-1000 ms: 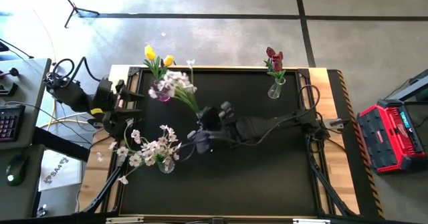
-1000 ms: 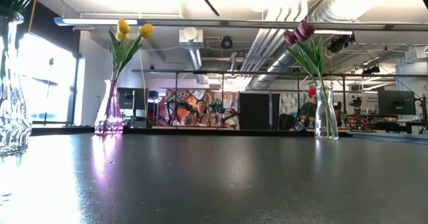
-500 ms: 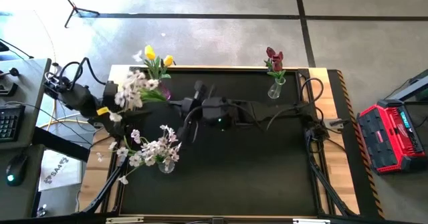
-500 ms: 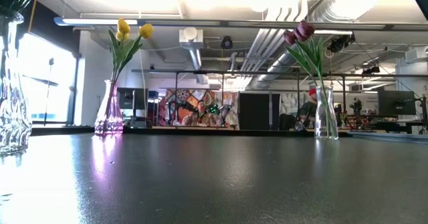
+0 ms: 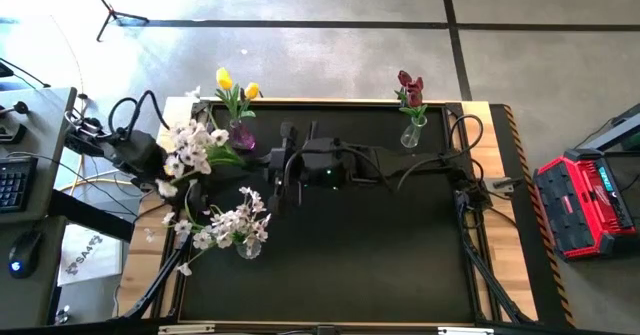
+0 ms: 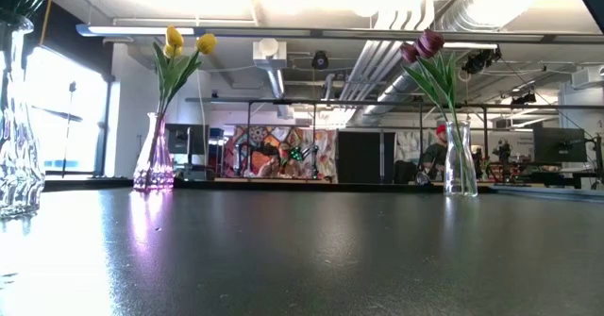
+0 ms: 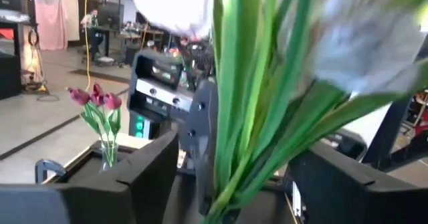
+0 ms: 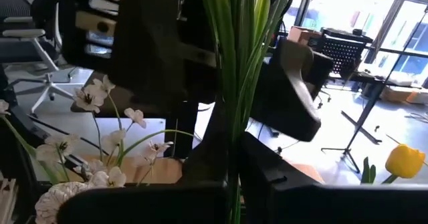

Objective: Sort flowers into vase by color
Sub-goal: Put the white flower into the bottom transparent vase

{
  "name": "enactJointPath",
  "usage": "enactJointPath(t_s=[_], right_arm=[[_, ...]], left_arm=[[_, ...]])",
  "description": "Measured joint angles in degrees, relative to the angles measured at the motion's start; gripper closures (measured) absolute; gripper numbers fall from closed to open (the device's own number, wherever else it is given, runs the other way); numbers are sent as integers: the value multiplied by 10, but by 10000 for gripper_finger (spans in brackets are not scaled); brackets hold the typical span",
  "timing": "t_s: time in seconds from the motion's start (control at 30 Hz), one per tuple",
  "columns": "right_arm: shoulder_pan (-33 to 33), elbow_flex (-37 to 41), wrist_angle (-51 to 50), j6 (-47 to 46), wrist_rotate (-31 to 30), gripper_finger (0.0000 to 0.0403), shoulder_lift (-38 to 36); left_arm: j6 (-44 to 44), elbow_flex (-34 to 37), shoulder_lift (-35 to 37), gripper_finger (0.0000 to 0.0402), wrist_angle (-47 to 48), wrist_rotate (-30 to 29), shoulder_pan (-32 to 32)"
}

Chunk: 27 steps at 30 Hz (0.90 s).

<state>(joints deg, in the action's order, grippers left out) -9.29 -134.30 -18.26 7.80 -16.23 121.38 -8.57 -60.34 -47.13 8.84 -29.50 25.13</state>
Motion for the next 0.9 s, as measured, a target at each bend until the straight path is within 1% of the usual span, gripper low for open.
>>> enactJointPath(t_s=[0.1, 0.2, 0.33, 0.4, 0.53, 0.57, 0.6, 0.73, 0.8, 0.9], right_arm=[[-5, 0, 0, 0, -5, 403, 0], [-11, 0, 0, 1, -32, 403, 0], [-20, 0, 1, 0, -60, 403, 0], [-21, 0, 2, -1, -63, 403, 0], [-23, 0, 1, -10, -64, 403, 0], [-23, 0, 0, -14, -62, 403, 0], [-22, 0, -1, -18, -63, 403, 0], [-16, 0, -1, -57, -70, 398, 0], [-12, 0, -4, -86, -87, 387, 0], [-10, 0, -9, -110, -119, 359, 0]], left_arm=[[2, 0, 4, 169, -9, 0, 0], [2, 0, 14, 202, -9, 0, 0], [-1, 0, 35, 251, -4, -22, 0], [-1, 0, 44, 285, 2, -19, 0], [-1, 0, 47, 368, 11, 12, 0], [-1, 0, 47, 384, 14, 19, 0], [-2, 0, 47, 391, 16, 21, 0], [-2, 0, 46, 391, 23, 19, 0], [-1, 0, 49, 396, 29, 11, -1], [-2, 0, 62, 397, 55, -6, 0]])
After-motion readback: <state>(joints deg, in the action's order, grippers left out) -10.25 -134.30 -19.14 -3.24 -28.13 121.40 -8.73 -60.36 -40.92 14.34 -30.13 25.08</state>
